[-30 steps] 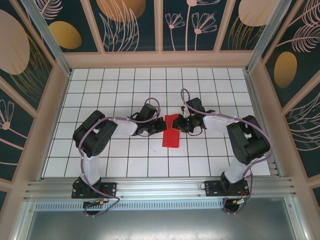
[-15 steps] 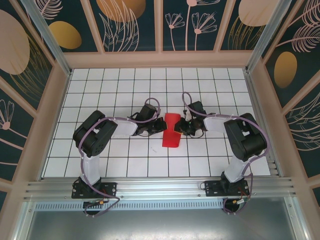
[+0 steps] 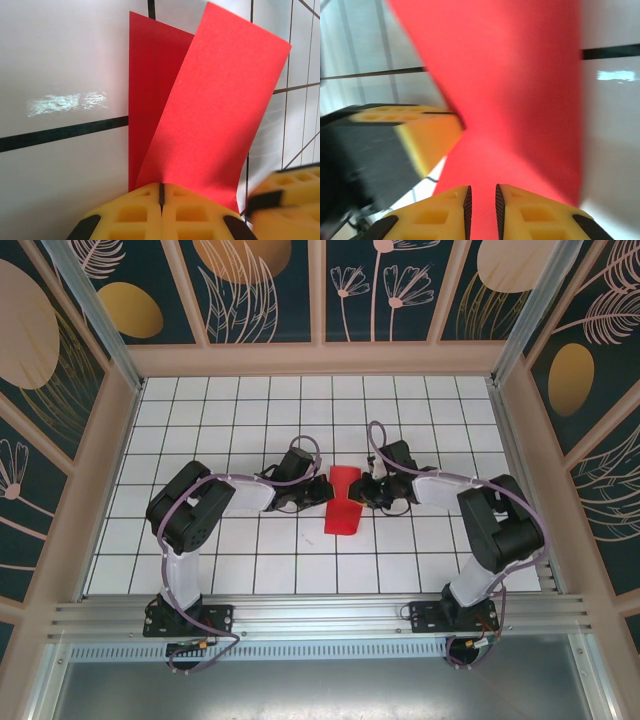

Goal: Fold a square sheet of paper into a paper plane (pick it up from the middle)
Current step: Fold the square sheet of paper in half at the center of the table.

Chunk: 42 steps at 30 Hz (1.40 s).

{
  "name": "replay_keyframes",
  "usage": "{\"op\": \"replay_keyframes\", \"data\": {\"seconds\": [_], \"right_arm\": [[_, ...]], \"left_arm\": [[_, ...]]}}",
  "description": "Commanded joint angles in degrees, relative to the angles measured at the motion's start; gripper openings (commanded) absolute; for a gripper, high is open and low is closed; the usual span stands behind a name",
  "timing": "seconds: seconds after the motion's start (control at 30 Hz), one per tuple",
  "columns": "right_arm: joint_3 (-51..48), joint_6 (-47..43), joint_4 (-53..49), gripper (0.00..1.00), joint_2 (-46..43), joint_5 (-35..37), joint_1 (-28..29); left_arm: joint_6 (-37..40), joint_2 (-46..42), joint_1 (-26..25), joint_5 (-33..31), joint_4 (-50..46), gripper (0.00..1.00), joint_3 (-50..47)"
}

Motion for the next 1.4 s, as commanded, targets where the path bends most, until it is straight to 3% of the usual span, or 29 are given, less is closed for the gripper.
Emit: {"op": "replay_keyframes", "data": {"seconds": [0.0,0.23,0.5,0.7,0.93,1.37], "right_arm": [[-1.7,1.1,0.9,0.24,-4.0,-3.5,-0.4],[-6.7,3.5,5.9,0.24,-1.3,-6.2,-0.3],[-8.1,1.2,3.8,0.24,3.7,-2.1,-0.5],[-7.2,0.9,0.5,0.24,0.8,0.1,-0.5],[-5.5,1.5,0.8,0.25,-5.4,-4.8,0.7],[-12.6,3.7,6.5,0.25,0.3,-3.9,2.0]], "left_arm": [[1.1,3.2,-0.5,-1.2,-3.7,0.03,-0.3],[1.3,3.3,-0.5,-1.1,-4.0,0.03,0.1],[1.4,3.4,-0.5,-1.0,-4.2,0.03,0.0],[1.5,3.3,-0.5,-0.9,-4.5,0.03,0.1],[1.6,3.1,-0.4,-0.8,-4.5,0.03,-0.1],[1.9,3.5,-0.4,-0.4,-4.7,0.03,0.1]]}}
